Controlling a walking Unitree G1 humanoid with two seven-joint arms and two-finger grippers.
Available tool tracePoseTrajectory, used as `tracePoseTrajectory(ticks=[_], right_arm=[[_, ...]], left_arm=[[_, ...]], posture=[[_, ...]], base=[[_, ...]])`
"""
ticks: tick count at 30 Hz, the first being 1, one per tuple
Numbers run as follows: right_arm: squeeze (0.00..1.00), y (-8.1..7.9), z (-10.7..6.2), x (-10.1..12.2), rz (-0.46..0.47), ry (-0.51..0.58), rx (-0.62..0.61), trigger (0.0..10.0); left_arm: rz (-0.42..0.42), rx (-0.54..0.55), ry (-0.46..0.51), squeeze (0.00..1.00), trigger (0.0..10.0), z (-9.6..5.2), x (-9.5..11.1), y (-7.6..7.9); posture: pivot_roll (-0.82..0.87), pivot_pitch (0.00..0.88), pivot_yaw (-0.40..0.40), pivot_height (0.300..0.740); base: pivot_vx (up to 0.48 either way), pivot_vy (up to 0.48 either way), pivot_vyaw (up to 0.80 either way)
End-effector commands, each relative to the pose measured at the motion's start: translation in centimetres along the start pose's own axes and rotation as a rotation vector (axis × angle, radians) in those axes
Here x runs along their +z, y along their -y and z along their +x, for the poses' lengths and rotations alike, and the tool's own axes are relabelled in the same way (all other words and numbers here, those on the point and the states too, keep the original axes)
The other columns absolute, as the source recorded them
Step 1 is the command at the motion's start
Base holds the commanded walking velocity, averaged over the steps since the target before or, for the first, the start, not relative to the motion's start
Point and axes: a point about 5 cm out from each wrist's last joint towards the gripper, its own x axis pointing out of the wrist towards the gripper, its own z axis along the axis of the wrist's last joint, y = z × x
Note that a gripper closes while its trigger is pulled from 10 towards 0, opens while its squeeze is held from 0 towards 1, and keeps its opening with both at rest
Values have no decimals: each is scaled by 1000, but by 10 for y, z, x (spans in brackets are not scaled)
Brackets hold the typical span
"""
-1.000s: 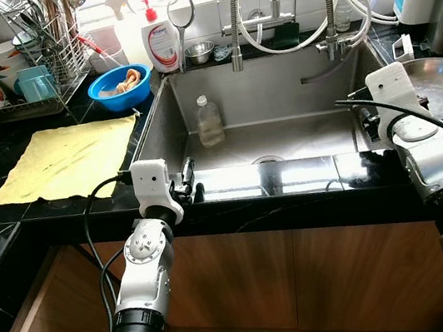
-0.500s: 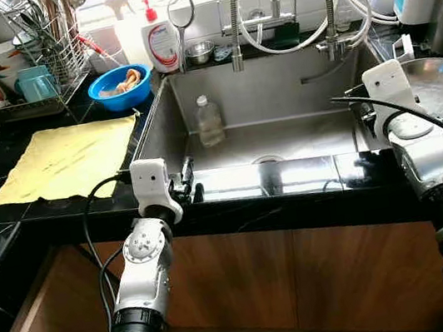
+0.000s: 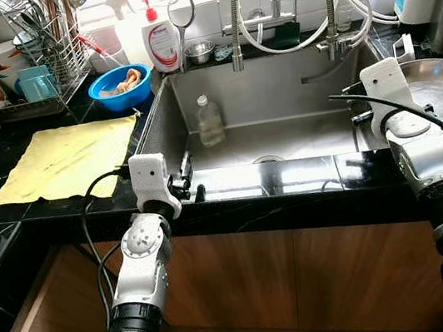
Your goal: Kitchen organization
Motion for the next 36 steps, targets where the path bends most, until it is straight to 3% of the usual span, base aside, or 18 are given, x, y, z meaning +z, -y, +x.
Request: tracePoseTrajectory(ticks=[1, 13, 17, 19, 20, 21, 28, 36], right_arm=[[0, -5, 0, 8, 38, 20, 30, 0], [0, -10, -2, 20, 119, 73, 61, 0], [0, -13, -4, 29, 158, 137, 90, 0], [0, -21, -9, 43, 191, 229, 166, 0], [0, -25, -11, 48, 184, 262, 201, 2667], [0, -31, -15, 55, 158, 320, 249, 10000], [0, -56, -27, 68, 87, 438, 478, 10000], [0, -63, -21, 61, 72, 417, 550, 10000]], left_arm=[[18, 4, -11, 0, 10000, 0, 0, -5], [23, 2, -10, 0, 10000, 2, 1, -6], [16, 3, -11, 0, 10000, 2, 1, -5], [6, 9, -11, 0, 10000, 2, 0, -5], [4, 11, -11, 0, 10000, 2, 0, -5], [4, 14, -11, 0, 10000, 2, 0, -5], [0, 28, -13, 0, 10000, 0, -2, -7], [-1, 40, -11, 0, 10000, -1, -2, -7]], posture=[[-194, 0, 135, 740], [-192, 0, 138, 740], [-196, 0, 138, 740], [-197, 0, 135, 740], [-197, 0, 135, 740], [-195, 0, 131, 740], [-193, 0, 122, 740], [-191, 0, 115, 740]], base=[[0, 0, 0], [0, 0, 0], [0, 0, 0], [0, 0, 0], [0, 0, 0], [0, 0, 0], [0, 0, 0], [0, 0, 0]])
